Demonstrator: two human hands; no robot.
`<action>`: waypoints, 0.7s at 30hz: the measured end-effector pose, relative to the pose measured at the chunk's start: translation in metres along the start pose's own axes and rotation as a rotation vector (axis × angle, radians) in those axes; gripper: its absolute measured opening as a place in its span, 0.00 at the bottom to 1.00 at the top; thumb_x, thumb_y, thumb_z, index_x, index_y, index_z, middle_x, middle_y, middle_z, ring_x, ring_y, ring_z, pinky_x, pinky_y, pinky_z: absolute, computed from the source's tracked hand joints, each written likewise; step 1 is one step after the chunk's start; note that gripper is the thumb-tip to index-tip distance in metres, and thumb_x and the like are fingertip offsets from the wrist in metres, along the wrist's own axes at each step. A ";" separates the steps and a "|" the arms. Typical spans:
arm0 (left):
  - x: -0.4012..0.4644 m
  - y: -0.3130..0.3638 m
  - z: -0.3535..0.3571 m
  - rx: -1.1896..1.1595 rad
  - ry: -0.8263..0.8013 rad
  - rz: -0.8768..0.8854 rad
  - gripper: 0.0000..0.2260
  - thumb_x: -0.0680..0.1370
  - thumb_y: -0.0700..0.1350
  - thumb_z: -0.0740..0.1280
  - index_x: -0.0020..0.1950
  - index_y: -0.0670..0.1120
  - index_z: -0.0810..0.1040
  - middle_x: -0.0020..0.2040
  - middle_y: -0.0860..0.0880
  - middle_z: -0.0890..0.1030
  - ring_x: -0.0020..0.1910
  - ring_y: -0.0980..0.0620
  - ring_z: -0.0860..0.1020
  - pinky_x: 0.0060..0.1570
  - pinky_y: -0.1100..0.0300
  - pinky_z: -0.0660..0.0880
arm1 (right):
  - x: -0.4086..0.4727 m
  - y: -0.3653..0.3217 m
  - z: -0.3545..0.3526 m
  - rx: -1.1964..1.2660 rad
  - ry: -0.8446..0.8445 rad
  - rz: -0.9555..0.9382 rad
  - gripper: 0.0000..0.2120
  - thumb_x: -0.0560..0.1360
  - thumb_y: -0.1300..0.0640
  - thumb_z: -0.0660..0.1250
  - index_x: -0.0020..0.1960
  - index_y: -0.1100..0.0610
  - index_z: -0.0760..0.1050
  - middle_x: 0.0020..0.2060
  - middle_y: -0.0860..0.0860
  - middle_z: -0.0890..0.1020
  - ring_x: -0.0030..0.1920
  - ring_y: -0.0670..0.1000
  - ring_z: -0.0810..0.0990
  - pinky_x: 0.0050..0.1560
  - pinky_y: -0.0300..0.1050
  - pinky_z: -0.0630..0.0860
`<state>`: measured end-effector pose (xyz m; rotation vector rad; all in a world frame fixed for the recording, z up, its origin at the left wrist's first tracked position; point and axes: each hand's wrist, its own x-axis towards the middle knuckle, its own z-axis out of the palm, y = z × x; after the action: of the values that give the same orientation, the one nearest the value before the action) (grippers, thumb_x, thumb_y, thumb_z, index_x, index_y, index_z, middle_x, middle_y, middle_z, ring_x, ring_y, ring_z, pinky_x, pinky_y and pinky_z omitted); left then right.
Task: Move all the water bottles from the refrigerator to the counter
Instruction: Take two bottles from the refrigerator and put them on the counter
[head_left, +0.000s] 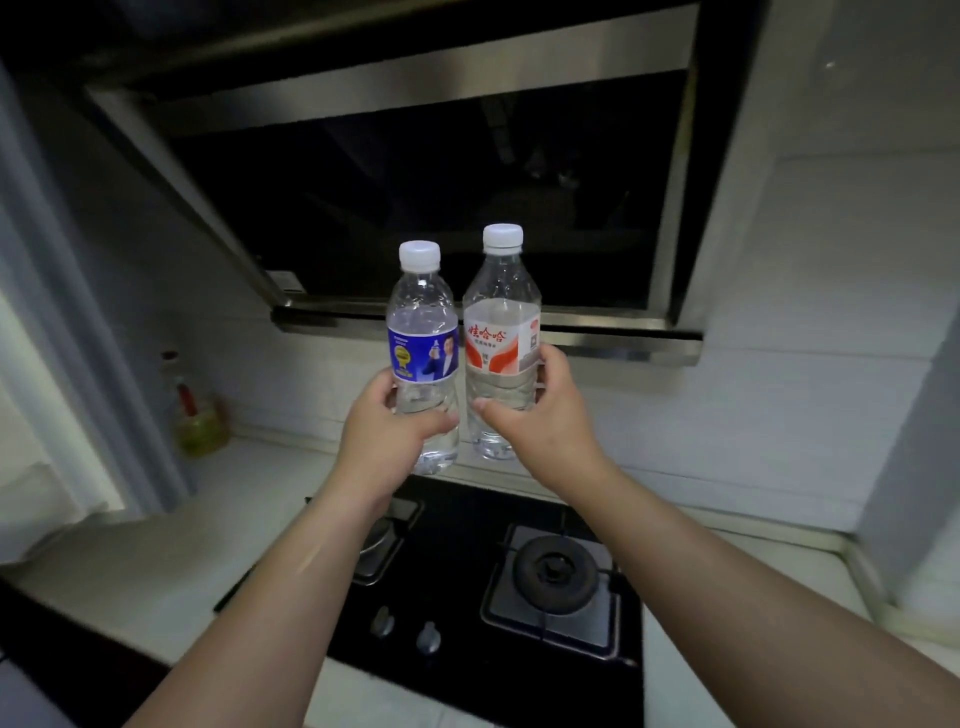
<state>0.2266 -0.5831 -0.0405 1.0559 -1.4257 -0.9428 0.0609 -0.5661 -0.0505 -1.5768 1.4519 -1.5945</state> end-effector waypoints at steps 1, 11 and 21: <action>0.001 0.000 0.012 -0.002 -0.016 0.003 0.22 0.66 0.35 0.78 0.56 0.52 0.79 0.49 0.54 0.86 0.48 0.55 0.84 0.51 0.55 0.78 | -0.001 0.005 -0.012 -0.010 0.018 0.004 0.32 0.67 0.50 0.77 0.65 0.44 0.64 0.48 0.35 0.79 0.47 0.33 0.78 0.51 0.39 0.77; 0.009 -0.005 0.100 -0.044 -0.199 -0.014 0.21 0.67 0.34 0.77 0.57 0.48 0.79 0.48 0.54 0.86 0.45 0.58 0.84 0.39 0.70 0.75 | -0.005 0.035 -0.085 -0.079 0.165 0.083 0.26 0.67 0.54 0.77 0.57 0.42 0.65 0.47 0.37 0.79 0.45 0.30 0.77 0.41 0.24 0.72; 0.031 -0.023 0.170 -0.103 -0.384 -0.069 0.20 0.67 0.33 0.77 0.53 0.49 0.79 0.45 0.55 0.85 0.42 0.61 0.83 0.40 0.66 0.74 | -0.019 0.057 -0.136 -0.231 0.334 0.164 0.29 0.67 0.53 0.77 0.61 0.42 0.65 0.48 0.35 0.78 0.47 0.29 0.76 0.42 0.24 0.71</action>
<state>0.0590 -0.6192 -0.0721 0.8827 -1.6378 -1.3067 -0.0781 -0.5216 -0.0792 -1.3077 1.9496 -1.6996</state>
